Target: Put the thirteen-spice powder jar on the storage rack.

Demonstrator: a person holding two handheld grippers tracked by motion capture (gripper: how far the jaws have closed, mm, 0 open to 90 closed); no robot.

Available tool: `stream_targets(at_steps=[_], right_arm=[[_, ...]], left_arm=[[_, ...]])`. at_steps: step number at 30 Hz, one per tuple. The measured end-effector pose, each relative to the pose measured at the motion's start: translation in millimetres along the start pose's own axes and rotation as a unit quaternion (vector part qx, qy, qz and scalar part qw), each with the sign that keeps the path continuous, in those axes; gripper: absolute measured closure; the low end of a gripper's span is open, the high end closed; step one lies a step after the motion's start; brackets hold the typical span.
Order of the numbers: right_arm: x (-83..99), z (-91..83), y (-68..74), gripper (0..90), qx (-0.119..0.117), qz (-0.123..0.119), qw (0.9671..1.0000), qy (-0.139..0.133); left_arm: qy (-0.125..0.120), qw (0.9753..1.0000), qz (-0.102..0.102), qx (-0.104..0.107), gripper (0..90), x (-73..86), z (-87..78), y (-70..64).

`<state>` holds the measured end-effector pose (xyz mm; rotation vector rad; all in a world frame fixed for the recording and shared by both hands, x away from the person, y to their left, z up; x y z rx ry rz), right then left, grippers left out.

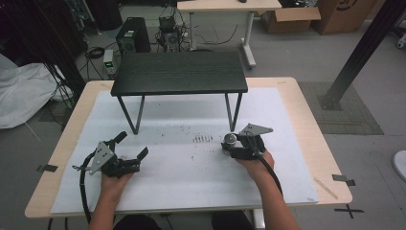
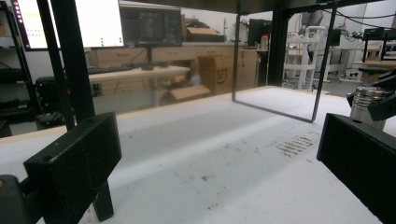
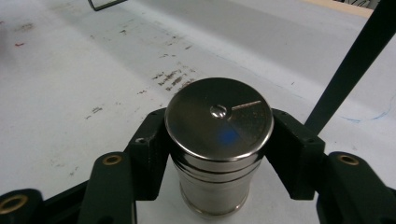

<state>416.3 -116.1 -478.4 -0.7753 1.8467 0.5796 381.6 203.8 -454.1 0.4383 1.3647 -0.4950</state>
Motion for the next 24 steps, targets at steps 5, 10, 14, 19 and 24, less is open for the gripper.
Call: stream_targets(at_steps=[5,10,14,19,24], right_arm=[[1.9,-0.5,0.8,47.7,-0.006,-0.001,1.0000,0.000],[1.8,-0.5,1.3,49.1,-0.006,-0.001,1.0000,0.000],[1.5,-1.6,1.9,49.4,-0.007,-0.003,1.0000,0.002],[-2.8,-6.2,1.9,49.4,-0.009,0.005,0.9999,-0.003],[-12.2,-12.6,2.2,49.4,-0.013,0.005,0.9999,-0.006]], left_arm=[[0.001,1.0000,0.000,0.000,0.2,0.1,0.0,0.1],[0.001,1.0000,0.000,0.000,0.3,0.1,0.0,0.1],[0.001,1.0000,0.000,0.000,0.2,0.1,0.0,0.2],[0.001,1.0000,-0.001,0.000,0.2,0.2,0.0,0.1],[0.002,1.0000,-0.001,0.000,0.2,0.2,0.0,0.1]])
Point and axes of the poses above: each handheld gripper's, and its own axes: z roughly forward along the jaws, x roughly out of its underside, y roughly to its left, the point moved 10 cm from there along z, roughly forward along the jaws, and after that the axes turned 9 degrees about -y, right-handed, at the moved point
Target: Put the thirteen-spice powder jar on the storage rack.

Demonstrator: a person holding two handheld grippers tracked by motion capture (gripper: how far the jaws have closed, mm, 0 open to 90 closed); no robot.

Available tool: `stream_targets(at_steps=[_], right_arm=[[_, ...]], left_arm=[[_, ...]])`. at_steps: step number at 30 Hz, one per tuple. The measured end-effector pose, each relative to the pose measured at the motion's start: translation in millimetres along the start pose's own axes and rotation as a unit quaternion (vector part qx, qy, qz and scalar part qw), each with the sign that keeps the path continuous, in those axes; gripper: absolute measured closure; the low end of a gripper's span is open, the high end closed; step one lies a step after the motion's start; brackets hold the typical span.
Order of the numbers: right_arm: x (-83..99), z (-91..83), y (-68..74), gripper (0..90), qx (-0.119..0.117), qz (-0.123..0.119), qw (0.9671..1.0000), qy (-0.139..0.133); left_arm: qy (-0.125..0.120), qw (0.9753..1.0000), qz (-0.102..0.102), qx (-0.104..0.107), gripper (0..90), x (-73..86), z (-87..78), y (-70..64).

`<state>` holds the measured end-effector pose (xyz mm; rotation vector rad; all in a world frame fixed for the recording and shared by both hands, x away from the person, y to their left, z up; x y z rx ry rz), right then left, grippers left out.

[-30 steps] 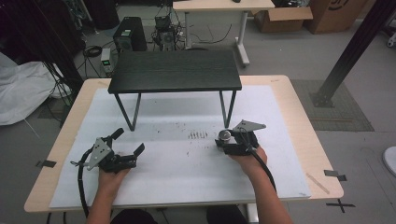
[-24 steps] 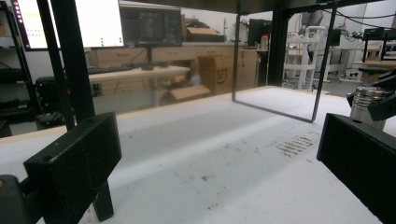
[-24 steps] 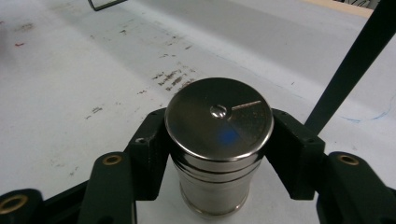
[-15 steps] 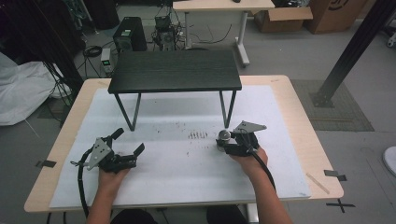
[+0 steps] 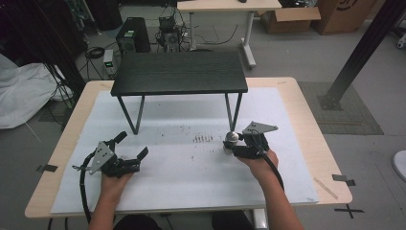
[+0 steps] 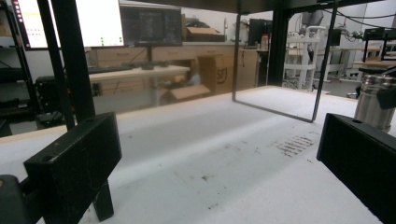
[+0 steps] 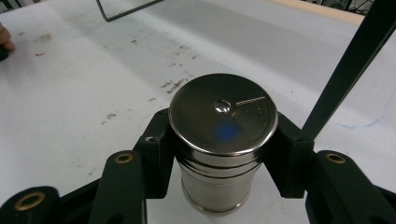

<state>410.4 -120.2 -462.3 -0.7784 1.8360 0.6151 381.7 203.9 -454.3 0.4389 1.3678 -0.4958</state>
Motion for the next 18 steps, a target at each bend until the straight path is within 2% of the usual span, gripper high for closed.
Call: stream_targets(at_steps=[7,18], right_arm=[[-18.7,-6.0,8.9,49.4,-0.023,-0.006,0.9997,-0.012],[-48.5,-12.7,19.8,49.4,-0.043,-0.021,0.9987,-0.018]], left_arm=[[-0.001,1.0000,0.000,0.000,0.3,-0.1,0.0,0.0],[-0.001,1.0000,0.000,0.000,0.2,-0.1,0.0,0.0]])
Point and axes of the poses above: each handheld gripper's, and its own axes: z roughly forward along the jaws, x roughly out of its underside, y roughly to its left, the point moved 10 cm from there along z, roughly forward along the jaws, and after that the axes turned 9 degrees about -y, right-handed, at the moved point
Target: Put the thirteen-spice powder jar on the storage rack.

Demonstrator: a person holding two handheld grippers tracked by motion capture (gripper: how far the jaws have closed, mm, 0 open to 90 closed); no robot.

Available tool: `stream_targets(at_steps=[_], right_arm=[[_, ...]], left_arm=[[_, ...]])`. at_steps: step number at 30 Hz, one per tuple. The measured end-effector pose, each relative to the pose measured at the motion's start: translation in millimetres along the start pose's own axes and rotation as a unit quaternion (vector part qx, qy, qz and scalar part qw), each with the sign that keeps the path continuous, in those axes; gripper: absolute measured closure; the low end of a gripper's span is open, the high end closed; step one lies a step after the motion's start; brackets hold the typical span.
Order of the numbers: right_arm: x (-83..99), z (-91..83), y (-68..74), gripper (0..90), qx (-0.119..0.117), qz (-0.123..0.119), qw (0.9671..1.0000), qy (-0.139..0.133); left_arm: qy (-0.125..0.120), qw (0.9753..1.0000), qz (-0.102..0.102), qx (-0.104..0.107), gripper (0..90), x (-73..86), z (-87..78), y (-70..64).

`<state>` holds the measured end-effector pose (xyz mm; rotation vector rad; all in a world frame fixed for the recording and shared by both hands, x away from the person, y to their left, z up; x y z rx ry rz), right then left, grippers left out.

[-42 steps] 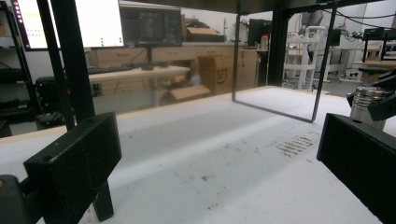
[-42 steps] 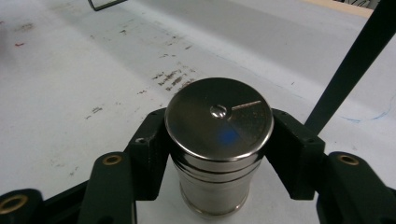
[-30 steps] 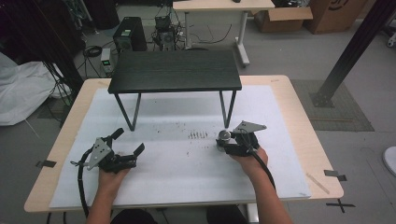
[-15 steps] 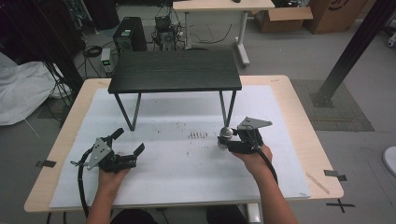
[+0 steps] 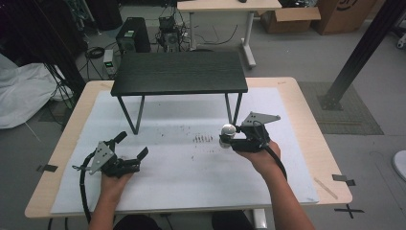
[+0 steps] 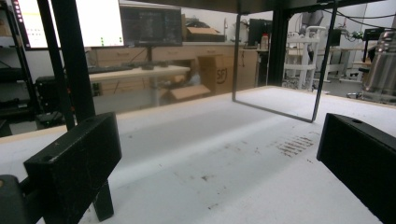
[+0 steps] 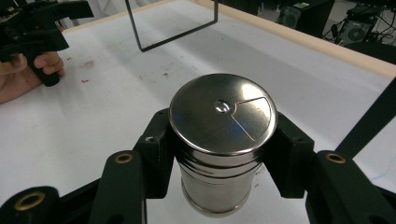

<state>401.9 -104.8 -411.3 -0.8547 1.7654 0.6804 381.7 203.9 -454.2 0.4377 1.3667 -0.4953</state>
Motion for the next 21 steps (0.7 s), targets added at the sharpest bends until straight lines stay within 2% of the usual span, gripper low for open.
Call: stream_targets(at_steps=[11,18,21], right_arm=[[-28.2,-1.2,6.7,49.4,-0.013,-0.004,0.9999,0.006],[-45.4,-4.6,8.9,49.4,-0.013,-0.009,0.9998,0.011],[-58.8,-8.5,8.8,49.4,-0.012,-0.014,0.9997,0.013]], left_arm=[[0.000,1.0000,-0.001,0.000,0.2,0.1,-0.1,-0.2],[0.000,1.0000,-0.001,0.000,0.3,0.1,-0.1,-0.1],[0.000,1.0000,-0.001,0.000,0.2,0.1,0.0,-0.1]])
Point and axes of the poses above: each handheld gripper's, and its own axes: z roughly forward along the jaws, x roughly out of its underside, y roughly to its left, the point moved 10 cm from there along z, roughly forward along the jaws, and after that the axes turned 9 degrees about -y, right-handed, at the moved point
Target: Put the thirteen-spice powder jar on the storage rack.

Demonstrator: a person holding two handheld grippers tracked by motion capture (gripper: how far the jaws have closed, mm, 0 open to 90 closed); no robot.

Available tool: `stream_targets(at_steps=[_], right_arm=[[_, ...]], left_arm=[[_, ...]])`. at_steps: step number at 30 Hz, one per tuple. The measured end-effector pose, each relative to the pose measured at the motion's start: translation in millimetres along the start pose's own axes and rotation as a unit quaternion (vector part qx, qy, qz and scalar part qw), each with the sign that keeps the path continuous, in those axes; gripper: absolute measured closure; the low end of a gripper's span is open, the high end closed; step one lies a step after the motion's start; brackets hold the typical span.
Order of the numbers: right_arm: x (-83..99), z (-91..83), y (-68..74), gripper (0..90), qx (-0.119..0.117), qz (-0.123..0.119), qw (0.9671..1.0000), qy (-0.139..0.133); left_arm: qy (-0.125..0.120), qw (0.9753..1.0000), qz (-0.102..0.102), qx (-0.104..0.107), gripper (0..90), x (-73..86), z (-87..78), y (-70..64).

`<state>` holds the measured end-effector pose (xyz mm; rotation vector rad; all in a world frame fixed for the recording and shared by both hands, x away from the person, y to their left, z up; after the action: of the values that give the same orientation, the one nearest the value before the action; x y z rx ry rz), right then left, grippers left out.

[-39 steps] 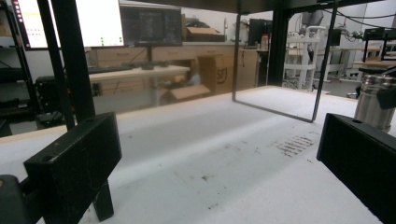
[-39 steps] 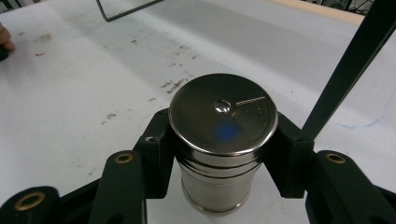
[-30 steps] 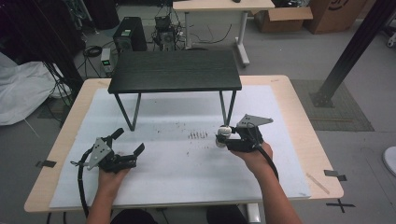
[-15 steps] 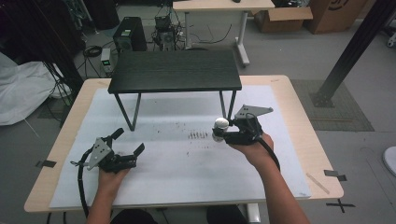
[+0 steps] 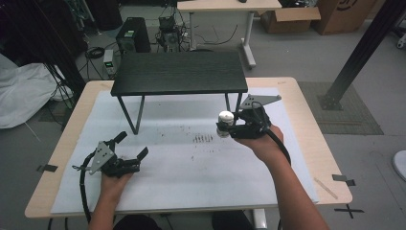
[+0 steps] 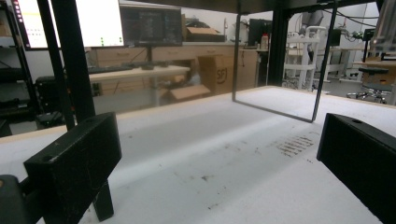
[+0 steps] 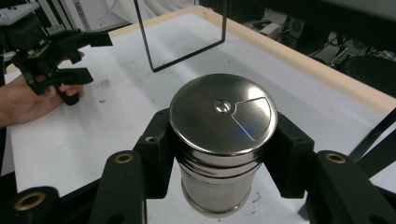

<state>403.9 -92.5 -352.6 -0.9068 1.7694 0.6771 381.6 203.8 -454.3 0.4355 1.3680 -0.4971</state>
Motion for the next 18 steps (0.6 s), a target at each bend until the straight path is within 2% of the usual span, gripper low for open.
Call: stream_targets(at_steps=[18], right_arm=[[-50.9,-8.8,-2.4,49.5,-0.008,-0.016,0.9998,-0.005]], left_arm=[[0.001,1.0000,0.001,0.001,0.3,0.0,0.1,0.2]])
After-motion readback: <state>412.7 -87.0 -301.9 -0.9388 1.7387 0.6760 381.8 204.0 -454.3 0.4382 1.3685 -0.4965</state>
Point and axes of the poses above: each handheld gripper's, and its own axes: z roughly forward along the jaws, x roughly out of its underside, y roughly to its left, the point moved 10 cm from there along z, roughly forward along the jaws, and after that the axes turned 9 degrees about -y, right-handed, at the moved point
